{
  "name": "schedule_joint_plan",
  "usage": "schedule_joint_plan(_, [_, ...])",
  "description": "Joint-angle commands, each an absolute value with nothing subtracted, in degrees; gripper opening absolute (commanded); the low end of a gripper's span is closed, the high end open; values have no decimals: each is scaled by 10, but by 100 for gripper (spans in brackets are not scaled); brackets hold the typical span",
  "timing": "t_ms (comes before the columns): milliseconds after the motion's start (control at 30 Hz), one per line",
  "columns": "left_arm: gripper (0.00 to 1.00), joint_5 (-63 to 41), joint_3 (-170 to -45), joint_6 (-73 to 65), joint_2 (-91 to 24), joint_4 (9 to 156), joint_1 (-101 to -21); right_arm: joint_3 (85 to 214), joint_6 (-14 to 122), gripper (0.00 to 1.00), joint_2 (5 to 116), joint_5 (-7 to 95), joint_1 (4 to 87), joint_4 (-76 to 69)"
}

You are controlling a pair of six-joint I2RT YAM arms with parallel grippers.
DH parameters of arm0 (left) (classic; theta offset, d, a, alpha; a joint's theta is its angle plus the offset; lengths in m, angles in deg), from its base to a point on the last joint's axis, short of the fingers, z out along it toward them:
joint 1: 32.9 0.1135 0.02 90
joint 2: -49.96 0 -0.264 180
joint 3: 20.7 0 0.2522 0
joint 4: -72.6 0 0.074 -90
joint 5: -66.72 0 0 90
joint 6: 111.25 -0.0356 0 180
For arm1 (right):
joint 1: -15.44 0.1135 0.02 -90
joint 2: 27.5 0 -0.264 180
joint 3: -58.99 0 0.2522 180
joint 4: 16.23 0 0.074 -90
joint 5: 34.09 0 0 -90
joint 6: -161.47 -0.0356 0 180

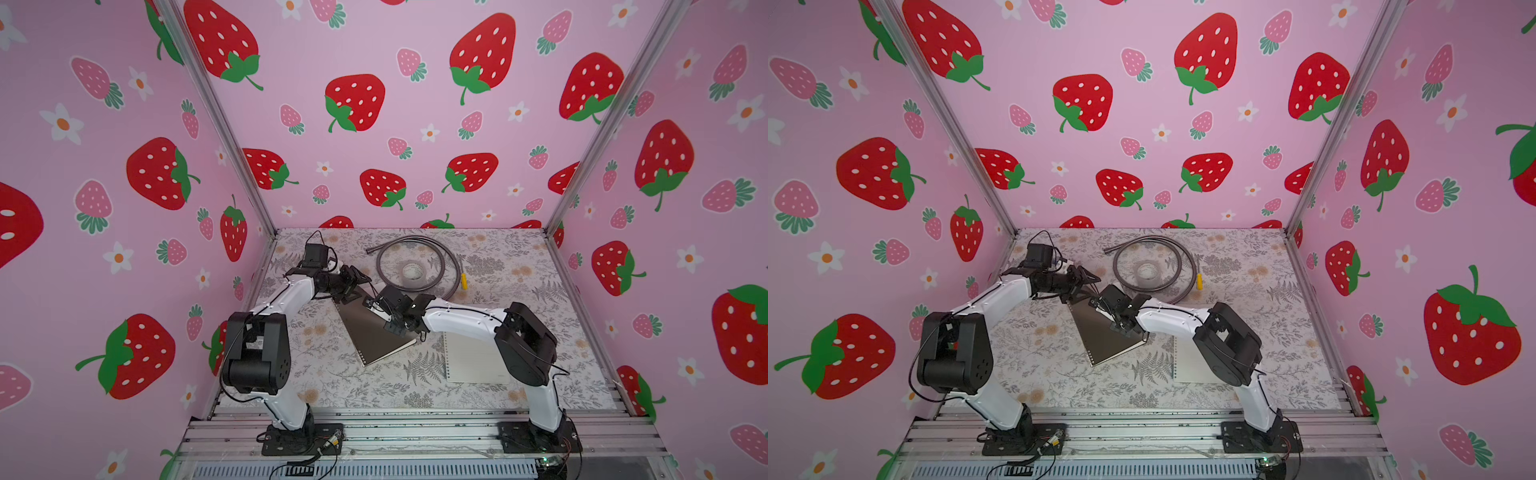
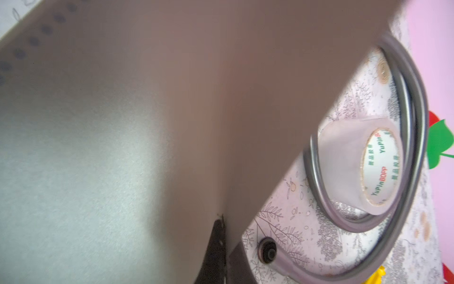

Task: Tear off pages from different notebooks
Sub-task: Open the notebook at the center of the board.

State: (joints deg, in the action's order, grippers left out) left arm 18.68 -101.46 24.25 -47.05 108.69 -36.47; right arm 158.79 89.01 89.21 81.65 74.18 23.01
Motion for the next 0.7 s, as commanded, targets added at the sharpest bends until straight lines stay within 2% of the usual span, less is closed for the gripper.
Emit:
schedule_joint_plan(0, [52,179,-1024,210,-482,1122,-364,1577,925,0,902,862,751,206])
schedule_joint_plan(100, [39,171,-1019,193,-489,1138,-369,1579,936,0,909,879,755,196])
schedule_joint_plan(233, [9,163,-1011,183,-499,1142,-374,1582,943,0,911,892,757,192])
schedule_joint_plan(300, [1,161,-1008,179,-506,1142,-378,1581,943,0,910,892,758,189])
schedule_joint_plan(500, [0,153,-1003,178,-513,1133,-388,1578,908,2,894,870,759,192])
schedule_joint_plan(533, [0,154,-1001,180,-512,1129,-389,1578,896,13,887,862,759,192])
schedule_joint_plan(567, [0,155,-1000,182,-512,1126,-389,1575,883,28,877,853,759,191])
schedule_joint_plan(667, [0,157,-995,186,-509,1112,-390,1544,850,51,830,845,756,143])
